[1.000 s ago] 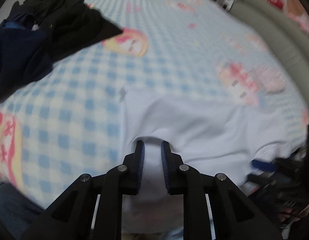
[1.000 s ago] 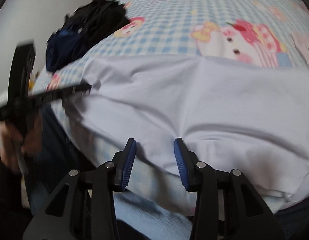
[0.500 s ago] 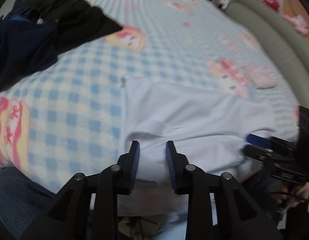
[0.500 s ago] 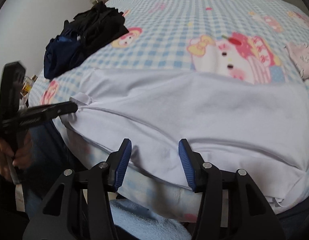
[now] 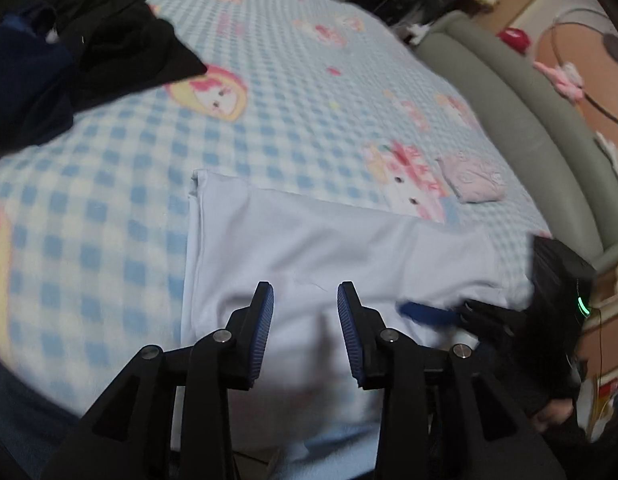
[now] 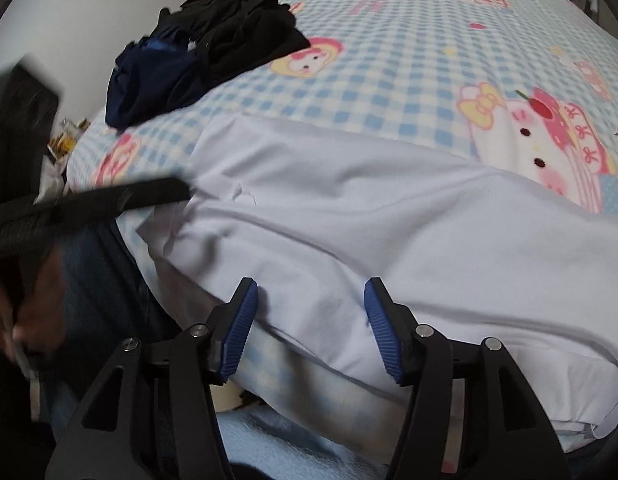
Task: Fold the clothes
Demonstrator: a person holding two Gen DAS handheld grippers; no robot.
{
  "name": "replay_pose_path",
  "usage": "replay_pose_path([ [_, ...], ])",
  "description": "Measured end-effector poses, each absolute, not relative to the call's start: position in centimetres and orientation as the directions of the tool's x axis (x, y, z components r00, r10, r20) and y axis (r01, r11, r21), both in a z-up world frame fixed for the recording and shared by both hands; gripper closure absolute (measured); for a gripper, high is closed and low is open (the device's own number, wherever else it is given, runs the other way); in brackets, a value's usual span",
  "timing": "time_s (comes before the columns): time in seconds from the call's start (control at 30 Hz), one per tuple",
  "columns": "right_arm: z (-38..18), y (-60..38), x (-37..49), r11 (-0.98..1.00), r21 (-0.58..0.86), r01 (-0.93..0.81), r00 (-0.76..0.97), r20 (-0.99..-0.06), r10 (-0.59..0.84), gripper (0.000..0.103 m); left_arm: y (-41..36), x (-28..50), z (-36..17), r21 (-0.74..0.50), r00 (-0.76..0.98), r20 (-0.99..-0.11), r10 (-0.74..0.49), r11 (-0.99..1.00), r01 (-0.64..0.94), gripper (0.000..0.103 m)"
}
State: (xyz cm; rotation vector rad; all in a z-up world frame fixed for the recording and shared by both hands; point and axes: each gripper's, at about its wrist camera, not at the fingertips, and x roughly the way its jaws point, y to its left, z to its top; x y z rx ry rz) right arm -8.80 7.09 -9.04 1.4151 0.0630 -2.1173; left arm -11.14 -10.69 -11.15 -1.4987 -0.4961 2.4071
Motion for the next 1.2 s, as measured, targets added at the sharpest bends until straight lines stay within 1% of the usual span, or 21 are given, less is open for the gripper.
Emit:
replay_pose_path([
  [0.03, -9.0, 7.3, -8.6, -0.825, 0.275, 0.494, -0.262, -0.858, -0.442, 0.047, -10.6, -11.6, -11.9, -0.363, -0.409, -0.848, 0.337, -0.932, -0.016, 0.069],
  [0.07, -9.0, 7.6, -8.3, -0.823, 0.277, 0.496, -0.261, -0.857, -0.445, 0.047, -10.4, -12.1, -12.7, -0.304, -0.383, -0.881, 0.279, -0.953, 0.007, 0.074],
  [0.1, -8.4, 8.1, -8.1, -0.822, 0.283, 0.494, -0.269, -0.849, -0.454, 0.047, -10.4, -12.1, -12.9, -0.289, -0.381, -0.887, 0.261, -0.957, 0.016, 0.073],
  [0.17, -7.4, 9.0, -7.7, -0.822, 0.295, 0.487, -0.290, -0.833, -0.470, 0.048, -10.0, -11.5, -11.9, -0.353, -0.427, -0.845, 0.322, -0.936, -0.009, 0.072],
  [0.27, -6.1, 10.5, -7.9, -0.852, 0.298, 0.430, -0.372, -0.802, -0.468, 0.048, -7.5, -11.0, -11.3, -0.389, -0.442, -0.807, 0.391, -0.916, -0.100, 0.071],
  [0.33, -6.7, 10.5, -8.7, -0.878, 0.272, 0.394, -0.391, -0.814, -0.428, 0.048, -6.1, -10.6, -11.1, -0.401, -0.440, -0.792, 0.424, -0.904, -0.150, 0.071],
  [0.47, -9.5, 10.0, -9.4, -0.893, 0.240, 0.382, -0.348, -0.858, -0.379, 0.047, -5.1, -10.0, -12.1, -0.358, -0.376, -0.837, 0.398, -0.917, -0.173, 0.069],
  [0.53, -9.7, 10.3, -9.3, -0.892, 0.254, 0.375, -0.357, -0.848, -0.391, 0.047, -4.8, -9.7, -12.3, -0.345, -0.349, -0.852, 0.391, -0.920, -0.188, 0.069],
  [0.63, -9.0, 10.7, -9.6, -0.893, 0.290, 0.345, -0.365, -0.835, -0.412, 0.047, -5.8, -9.3, -10.9, -0.380, -0.387, -0.818, 0.426, -0.905, -0.193, 0.069],
  [0.7, -7.8, 10.4, -9.5, -0.879, 0.315, 0.357, -0.378, -0.812, -0.445, 0.047, -6.6, -9.3, -10.0, -0.407, -0.425, -0.788, 0.446, -0.895, -0.185, 0.068],
  [0.77, -7.6, 9.5, -9.3, -0.873, 0.291, 0.392, -0.370, -0.819, -0.439, 0.047, -7.2, -10.0, -10.1, -0.421, -0.442, -0.778, 0.446, -0.893, -0.159, 0.066],
  [0.9, -9.0, 9.0, -8.9, -0.877, 0.260, 0.403, -0.311, -0.863, -0.398, 0.047, -9.0, -10.9, -11.4, -0.323, -0.423, -0.845, 0.326, -0.943, -0.082, 0.068],
  [0.93, -8.5, 10.1, -8.6, -0.875, 0.294, 0.385, -0.311, -0.851, -0.422, 0.048, -9.6, -10.9, -11.6, -0.301, -0.419, -0.857, 0.300, -0.951, -0.064, 0.067],
  [0.97, -7.9, 11.3, -8.3, -0.871, 0.331, 0.363, -0.312, -0.838, -0.448, 0.049, -10.2, -10.8, -11.4, -0.306, -0.422, -0.856, 0.299, -0.950, -0.053, 0.067],
  [1.03, -6.0, 14.8, -7.5, -0.854, 0.432, 0.289, -0.344, -0.786, -0.514, 0.049, -11.1, -10.4, -10.1, -0.372, -0.449, -0.820, 0.356, -0.926, -0.056, 0.067],
  [1.07, -5.0, 16.5, -7.1, -0.853, 0.450, 0.264, -0.382, -0.763, -0.521, 0.048, -10.8, -10.1, -9.4, -0.389, -0.465, -0.799, 0.381, -0.917, -0.083, 0.067],
  [1.13, -3.5, 19.3, -6.7, -0.888, 0.406, 0.216, -0.473, -0.752, -0.459, 0.047, -9.4, -9.7, -8.8, -0.441, -0.475, -0.753, 0.455, -0.885, -0.150, 0.067],
  [1.2, -3.7, 21.3, -7.1, -0.931, 0.331, 0.153, -0.520, -0.775, -0.361, 0.047, -7.6, -9.7, -9.2, -0.470, -0.456, -0.737, 0.499, -0.863, -0.185, 0.067],
])
